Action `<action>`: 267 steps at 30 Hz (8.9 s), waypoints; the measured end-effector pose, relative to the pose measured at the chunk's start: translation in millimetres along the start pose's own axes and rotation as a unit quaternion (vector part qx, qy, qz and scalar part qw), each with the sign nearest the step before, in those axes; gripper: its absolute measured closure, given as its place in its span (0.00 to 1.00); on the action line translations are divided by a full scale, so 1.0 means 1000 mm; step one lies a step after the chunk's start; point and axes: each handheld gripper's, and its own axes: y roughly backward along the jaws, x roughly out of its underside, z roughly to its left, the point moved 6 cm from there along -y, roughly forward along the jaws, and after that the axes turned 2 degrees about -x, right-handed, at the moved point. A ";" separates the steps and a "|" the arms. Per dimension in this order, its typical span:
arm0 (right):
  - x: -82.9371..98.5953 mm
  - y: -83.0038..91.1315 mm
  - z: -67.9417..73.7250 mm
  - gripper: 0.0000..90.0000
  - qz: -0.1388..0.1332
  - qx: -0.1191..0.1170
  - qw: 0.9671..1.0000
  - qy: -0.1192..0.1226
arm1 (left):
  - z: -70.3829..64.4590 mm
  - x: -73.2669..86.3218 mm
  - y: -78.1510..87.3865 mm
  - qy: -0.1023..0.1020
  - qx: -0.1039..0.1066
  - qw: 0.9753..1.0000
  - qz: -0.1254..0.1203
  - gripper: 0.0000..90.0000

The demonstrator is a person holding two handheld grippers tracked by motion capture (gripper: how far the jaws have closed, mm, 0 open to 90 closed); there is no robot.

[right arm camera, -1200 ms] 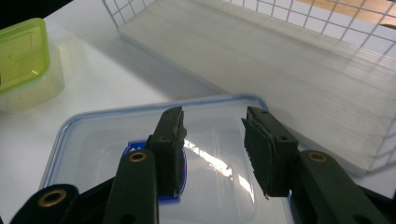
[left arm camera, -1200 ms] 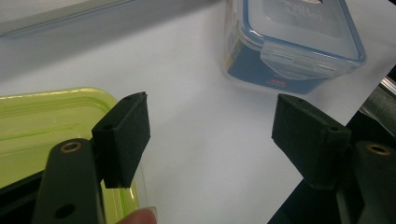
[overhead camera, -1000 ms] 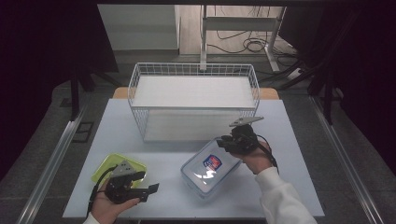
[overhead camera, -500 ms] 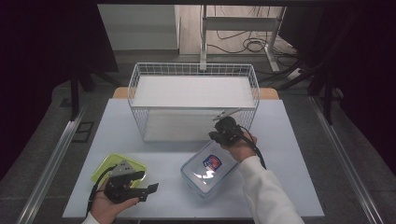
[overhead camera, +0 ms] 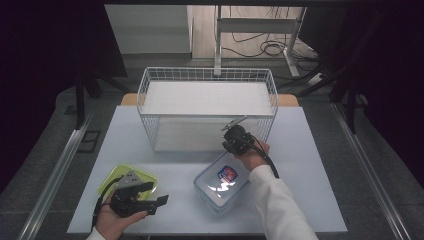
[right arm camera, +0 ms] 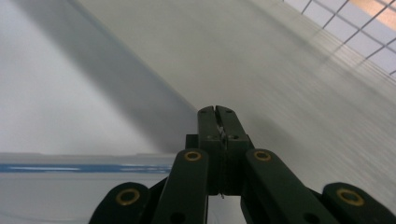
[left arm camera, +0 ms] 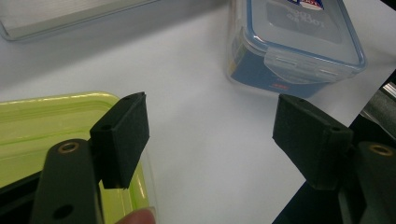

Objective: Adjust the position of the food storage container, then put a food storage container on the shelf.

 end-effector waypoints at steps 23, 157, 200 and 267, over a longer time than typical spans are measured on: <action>0.005 0.001 -0.006 0.99 0.016 0.016 1.000 0.015 | 0.008 0.000 0.004 0.008 -0.010 1.000 -0.005 0.30; 0.151 0.095 0.022 0.99 -0.048 -0.031 0.992 -0.110 | 0.009 -0.011 -0.007 0.015 -0.011 1.000 -0.006 0.27; 0.139 0.101 0.025 0.28 -0.129 -0.114 0.969 -0.175 | -0.023 -0.026 -0.030 0.101 0.076 0.992 0.001 0.14; 0.121 0.061 0.032 0.21 -0.075 -0.213 0.948 -0.223 | -0.020 -0.016 -0.078 0.218 0.150 0.963 0.056 0.33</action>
